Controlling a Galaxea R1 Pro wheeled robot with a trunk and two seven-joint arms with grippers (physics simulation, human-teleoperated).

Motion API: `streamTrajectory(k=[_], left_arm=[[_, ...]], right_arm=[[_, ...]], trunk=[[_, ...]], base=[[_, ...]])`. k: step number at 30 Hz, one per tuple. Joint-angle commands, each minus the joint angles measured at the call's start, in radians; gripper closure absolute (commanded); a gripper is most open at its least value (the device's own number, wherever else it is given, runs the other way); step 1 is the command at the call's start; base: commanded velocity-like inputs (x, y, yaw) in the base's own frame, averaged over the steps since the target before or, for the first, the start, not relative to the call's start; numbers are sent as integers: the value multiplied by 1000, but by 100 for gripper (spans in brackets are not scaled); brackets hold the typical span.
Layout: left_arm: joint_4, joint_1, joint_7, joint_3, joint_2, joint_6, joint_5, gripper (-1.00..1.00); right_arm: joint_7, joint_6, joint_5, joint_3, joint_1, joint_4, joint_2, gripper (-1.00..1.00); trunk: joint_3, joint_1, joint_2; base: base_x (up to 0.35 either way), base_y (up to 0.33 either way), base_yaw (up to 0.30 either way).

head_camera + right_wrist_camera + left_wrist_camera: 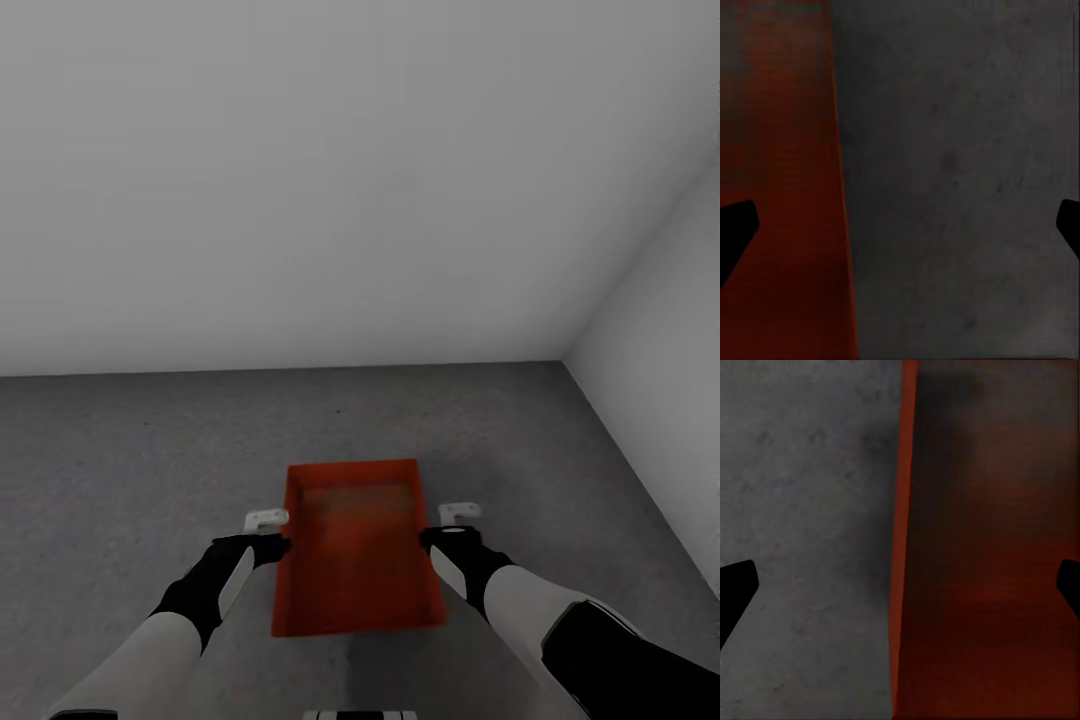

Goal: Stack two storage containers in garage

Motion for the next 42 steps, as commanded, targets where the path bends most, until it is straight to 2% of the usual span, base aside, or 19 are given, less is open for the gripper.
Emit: streamTrajectory(k=[1, 6, 12, 16, 36, 42], left_arm=[[-2, 0, 6, 2, 0, 5, 11, -100], [-2, 0, 6, 2, 0, 5, 11, -100], [-2, 0, 6, 2, 0, 5, 11, -100], [-2, 0, 6, 2, 0, 5, 11, -100], [-2, 0, 6, 3, 0, 2, 11, -100], [15, 0, 4, -2, 2, 2, 14, -100]], right_arm=[[-14, 7, -5, 8, 0, -2, 0, -100], [-27, 7, -7, 8, 0, -2, 0, -100], [-30, 6, -70, 9, 0, -2, -1, -100], [-31, 6, -85, 9, 0, -2, -2, -100], [-32, 6, -89, 9, 0, -2, -2, -100], [-29, 5, -83, 11, -3, 44, 7, -100]], trunk=[[4, -4, 7], [27, -23, 42], [55, -46, 84], [74, -62, 112], [167, -138, 252], [190, -161, 294]], base=[[0, 0, -53], [0, 0, -58], [0, 0, -61], [0, 0, -61], [0, 0, -31], [0, 0, 0]])
